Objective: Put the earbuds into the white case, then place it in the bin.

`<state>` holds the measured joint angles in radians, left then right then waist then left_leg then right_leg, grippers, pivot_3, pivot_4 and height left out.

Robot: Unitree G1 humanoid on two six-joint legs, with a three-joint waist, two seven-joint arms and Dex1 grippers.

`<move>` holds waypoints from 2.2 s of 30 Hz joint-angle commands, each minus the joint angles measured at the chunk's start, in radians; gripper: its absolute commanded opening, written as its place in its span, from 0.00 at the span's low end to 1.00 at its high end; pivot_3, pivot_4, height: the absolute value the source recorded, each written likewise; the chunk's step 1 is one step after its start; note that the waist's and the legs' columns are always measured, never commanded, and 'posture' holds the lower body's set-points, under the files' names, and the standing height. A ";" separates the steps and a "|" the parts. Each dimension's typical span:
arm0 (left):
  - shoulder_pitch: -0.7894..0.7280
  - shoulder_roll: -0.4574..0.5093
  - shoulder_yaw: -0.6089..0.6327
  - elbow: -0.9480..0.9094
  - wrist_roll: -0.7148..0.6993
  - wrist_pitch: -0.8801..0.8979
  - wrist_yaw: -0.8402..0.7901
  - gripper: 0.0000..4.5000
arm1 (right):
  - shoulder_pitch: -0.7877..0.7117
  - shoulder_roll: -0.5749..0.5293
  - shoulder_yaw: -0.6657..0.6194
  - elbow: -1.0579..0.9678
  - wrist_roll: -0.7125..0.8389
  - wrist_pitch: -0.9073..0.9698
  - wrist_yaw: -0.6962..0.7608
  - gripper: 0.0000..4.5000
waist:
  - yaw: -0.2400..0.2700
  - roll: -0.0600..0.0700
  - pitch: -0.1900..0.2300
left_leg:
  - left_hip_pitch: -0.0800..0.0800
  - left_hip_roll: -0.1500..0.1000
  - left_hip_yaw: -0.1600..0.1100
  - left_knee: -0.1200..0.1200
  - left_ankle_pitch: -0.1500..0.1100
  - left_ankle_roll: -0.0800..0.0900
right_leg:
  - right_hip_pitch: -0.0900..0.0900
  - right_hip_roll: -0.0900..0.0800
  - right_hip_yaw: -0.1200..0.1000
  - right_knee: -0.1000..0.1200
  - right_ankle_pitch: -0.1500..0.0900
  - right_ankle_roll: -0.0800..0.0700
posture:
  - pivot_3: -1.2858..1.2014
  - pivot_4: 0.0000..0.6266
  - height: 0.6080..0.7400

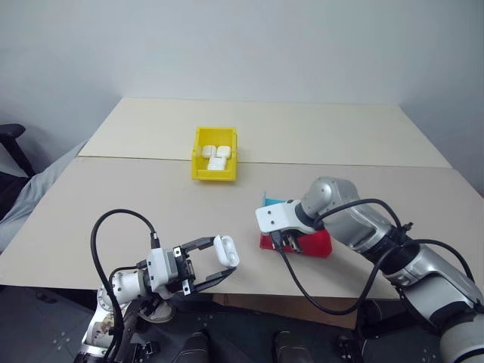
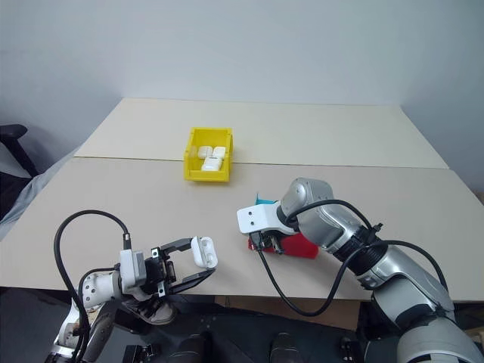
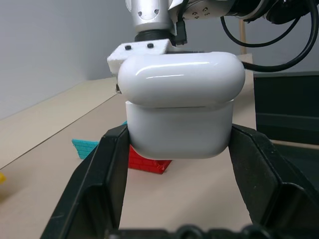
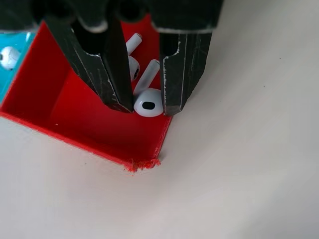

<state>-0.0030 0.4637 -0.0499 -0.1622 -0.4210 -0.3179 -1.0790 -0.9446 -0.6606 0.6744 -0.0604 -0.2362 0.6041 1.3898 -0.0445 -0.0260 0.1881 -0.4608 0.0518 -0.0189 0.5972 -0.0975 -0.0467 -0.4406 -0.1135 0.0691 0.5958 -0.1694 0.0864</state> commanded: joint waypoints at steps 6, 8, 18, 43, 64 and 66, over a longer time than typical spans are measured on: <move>-0.078 -0.015 -0.006 -0.112 -0.086 0.108 0.041 0.61 | -0.002 -0.059 -0.426 -0.213 0.220 0.221 -0.063 0.14 | 0.006 0.000 0.000 | 0.000 0.000 0.000 0.000 0.000 0.000 | 0.001 0.000 0.000 -0.001 0.000 0.000 | 0.52 0.24 1.00; -0.104 -0.015 -0.009 -0.131 -0.110 0.144 0.041 0.61 | 0.004 -0.051 -0.547 -0.244 0.310 0.280 -0.081 0.14 | 0.006 0.000 0.000 | 0.000 0.000 0.000 0.000 0.000 0.000 | 0.001 0.000 0.000 -0.001 0.000 0.000 | 0.52 0.24 1.00; -0.283 -0.027 -0.013 -0.160 -0.248 0.365 0.017 0.61 | 0.189 0.240 -1.050 -0.481 0.864 0.164 -0.250 0.14 | -0.002 -0.001 0.000 | 0.000 0.000 -0.002 0.000 0.000 0.000 | 0.003 0.002 0.000 -0.001 0.000 0.000 | 0.52 0.24 1.00; -0.387 0.006 0.019 -0.243 -0.360 0.506 -0.071 0.61 | 0.371 0.317 -0.805 -0.323 0.971 -0.398 -0.176 0.14 | -0.002 0.000 0.000 | 0.001 0.000 -0.004 0.000 0.000 0.000 | 0.005 0.003 0.000 -0.002 0.000 0.000 | 0.52 0.24 1.00; -0.380 0.003 0.010 -0.266 -0.347 0.527 -0.064 0.61 | 0.394 0.292 -0.712 -0.274 0.927 -0.499 -0.156 0.14 | -0.001 0.000 0.000 | 0.001 0.000 -0.004 0.000 0.000 0.000 | 0.005 0.003 0.000 -0.002 0.000 0.000 | 0.52 0.24 1.00; -0.380 0.000 0.010 -0.264 -0.346 0.526 -0.068 0.61 | 0.393 0.292 -0.711 -0.268 0.925 -0.507 -0.157 0.14 | -0.001 0.000 0.000 | 0.001 0.000 -0.004 0.000 0.000 0.000 | 0.004 0.003 0.000 -0.002 0.000 0.000 | 0.52 0.24 1.00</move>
<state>-0.3795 0.4651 -0.0453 -0.3835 -0.7635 0.2187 -1.1476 -0.5451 -0.3626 -0.0353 -0.3200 0.6878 0.1264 1.2330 -0.0455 -0.0264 0.1879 -0.4598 0.0518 -0.0234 0.5969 -0.0973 -0.0464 -0.4362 -0.1105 0.0688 0.5936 -0.1693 0.0861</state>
